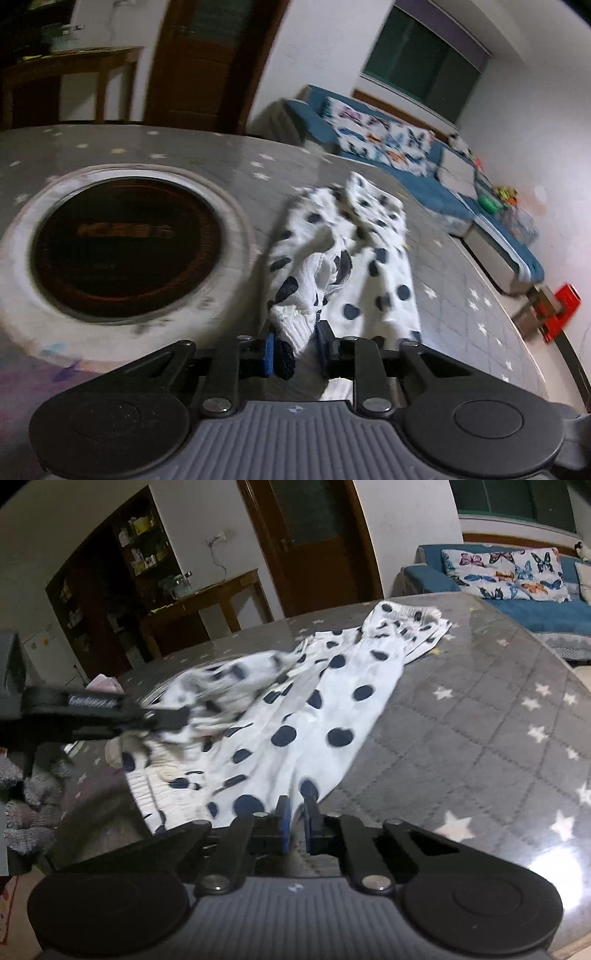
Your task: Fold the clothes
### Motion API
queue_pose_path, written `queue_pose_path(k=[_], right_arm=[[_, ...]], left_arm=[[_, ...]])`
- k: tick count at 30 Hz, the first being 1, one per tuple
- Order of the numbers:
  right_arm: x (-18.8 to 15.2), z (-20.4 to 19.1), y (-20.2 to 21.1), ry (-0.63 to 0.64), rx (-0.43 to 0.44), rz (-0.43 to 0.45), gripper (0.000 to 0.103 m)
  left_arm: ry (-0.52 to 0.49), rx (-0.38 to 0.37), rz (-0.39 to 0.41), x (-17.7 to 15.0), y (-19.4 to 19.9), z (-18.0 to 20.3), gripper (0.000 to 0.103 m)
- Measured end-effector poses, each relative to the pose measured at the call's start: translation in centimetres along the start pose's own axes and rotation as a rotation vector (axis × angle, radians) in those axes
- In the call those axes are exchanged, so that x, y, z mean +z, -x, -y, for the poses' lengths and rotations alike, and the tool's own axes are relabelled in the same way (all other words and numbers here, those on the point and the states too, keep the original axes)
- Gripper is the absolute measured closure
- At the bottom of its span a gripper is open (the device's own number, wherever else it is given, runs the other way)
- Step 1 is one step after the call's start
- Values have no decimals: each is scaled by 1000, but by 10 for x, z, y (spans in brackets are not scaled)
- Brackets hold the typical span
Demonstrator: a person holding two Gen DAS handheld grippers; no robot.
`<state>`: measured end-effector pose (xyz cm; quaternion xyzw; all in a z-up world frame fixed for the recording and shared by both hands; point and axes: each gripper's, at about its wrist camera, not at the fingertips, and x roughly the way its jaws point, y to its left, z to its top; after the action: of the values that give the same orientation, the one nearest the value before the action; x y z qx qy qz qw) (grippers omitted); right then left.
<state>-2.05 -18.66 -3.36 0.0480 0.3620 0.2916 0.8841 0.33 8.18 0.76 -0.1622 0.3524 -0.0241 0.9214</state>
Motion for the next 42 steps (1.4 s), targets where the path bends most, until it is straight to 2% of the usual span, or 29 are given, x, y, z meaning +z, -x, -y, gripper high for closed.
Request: queue_pose_path(k=[5, 7, 10, 12, 15, 18, 21, 23, 25, 27, 28, 29, 30, 34, 37, 42], right_arm=[[1, 12, 10, -17, 16, -7, 100], [-2, 13, 6, -21, 19, -20, 95], [-5, 9, 0, -36, 63, -35, 81], [-5, 3, -3, -29, 96, -41, 67], [0, -7, -6, -15, 145, -53, 51], [4, -18, -8, 12, 177, -67, 40], [4, -34, -13, 70, 160, -83, 35], [1, -43, -16, 116, 125, -93, 36], [-2, -52, -20, 161, 90, -102, 48], [-4, -50, -19, 188, 61, -110, 78], [-3, -44, -17, 173, 60, -110, 83], [-2, -39, -15, 157, 59, -109, 93], [0, -31, -10, 148, 50, -101, 95], [6, -6, 12, 119, 17, -69, 98], [-1, 12, 26, 95, 12, -110, 97], [-7, 31, 35, 97, 7, -175, 84]], left_arm=[[46, 31, -18, -13, 15, -23, 82], [66, 39, -25, -19, 19, -29, 82], [92, 42, -25, -26, 25, -33, 82], [101, 39, -23, -28, 28, -34, 82], [114, 40, -24, -32, 34, -34, 82], [134, 41, -27, -38, 39, -34, 82], [149, 41, -27, -44, 43, -32, 82], [157, 34, -29, -45, 45, -32, 82], [167, 26, -29, -47, 48, -33, 82], [177, 22, -28, -50, 51, -35, 82], [184, 20, -30, -52, 52, -36, 82], [191, 17, -32, -54, 54, -38, 82], [198, 12, -38, -57, 55, -39, 82], [219, -29, -79, -70, 58, -38, 82], [215, -56, -109, -80, 59, -35, 82], [174, -53, -119, -79, 68, -35, 71]])
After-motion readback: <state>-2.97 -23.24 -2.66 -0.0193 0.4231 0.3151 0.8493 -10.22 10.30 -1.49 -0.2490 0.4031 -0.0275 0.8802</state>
